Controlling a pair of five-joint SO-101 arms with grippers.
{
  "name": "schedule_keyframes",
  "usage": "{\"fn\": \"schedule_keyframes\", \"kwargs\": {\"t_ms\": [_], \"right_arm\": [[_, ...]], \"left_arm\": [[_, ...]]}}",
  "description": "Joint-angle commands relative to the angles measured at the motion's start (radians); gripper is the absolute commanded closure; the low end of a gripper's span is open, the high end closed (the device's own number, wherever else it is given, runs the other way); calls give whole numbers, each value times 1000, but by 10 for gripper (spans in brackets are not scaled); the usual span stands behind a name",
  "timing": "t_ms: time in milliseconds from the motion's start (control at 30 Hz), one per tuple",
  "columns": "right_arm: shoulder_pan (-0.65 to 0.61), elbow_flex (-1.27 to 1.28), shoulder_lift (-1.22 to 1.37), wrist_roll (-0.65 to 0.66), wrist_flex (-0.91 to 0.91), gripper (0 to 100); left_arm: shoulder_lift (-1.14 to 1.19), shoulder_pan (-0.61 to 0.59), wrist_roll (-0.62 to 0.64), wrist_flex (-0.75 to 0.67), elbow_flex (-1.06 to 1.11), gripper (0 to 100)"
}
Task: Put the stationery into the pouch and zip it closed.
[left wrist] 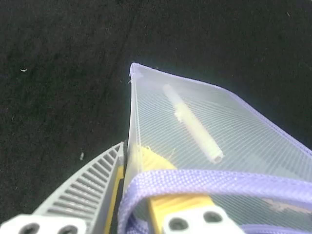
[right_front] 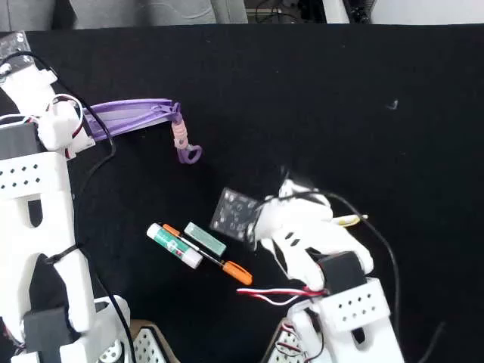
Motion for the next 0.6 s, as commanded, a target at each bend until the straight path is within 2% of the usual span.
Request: {"fn": "schedule_keyframes", "kwargs": {"t_ms": [0,133,333,567], "right_arm": [[80,101,12,255,11,737],[98,171,13,348,14,737],[98,242,15,414,15,738],[95,262,27,422,11,738]], "left_arm": [[-2,-8,-6,-26,-2,971],[-2,-8,-6,-23,-2,971],[-2,-7,-6,-20,-1,971],[-2,-5,-6,-20,-1,971]]}}
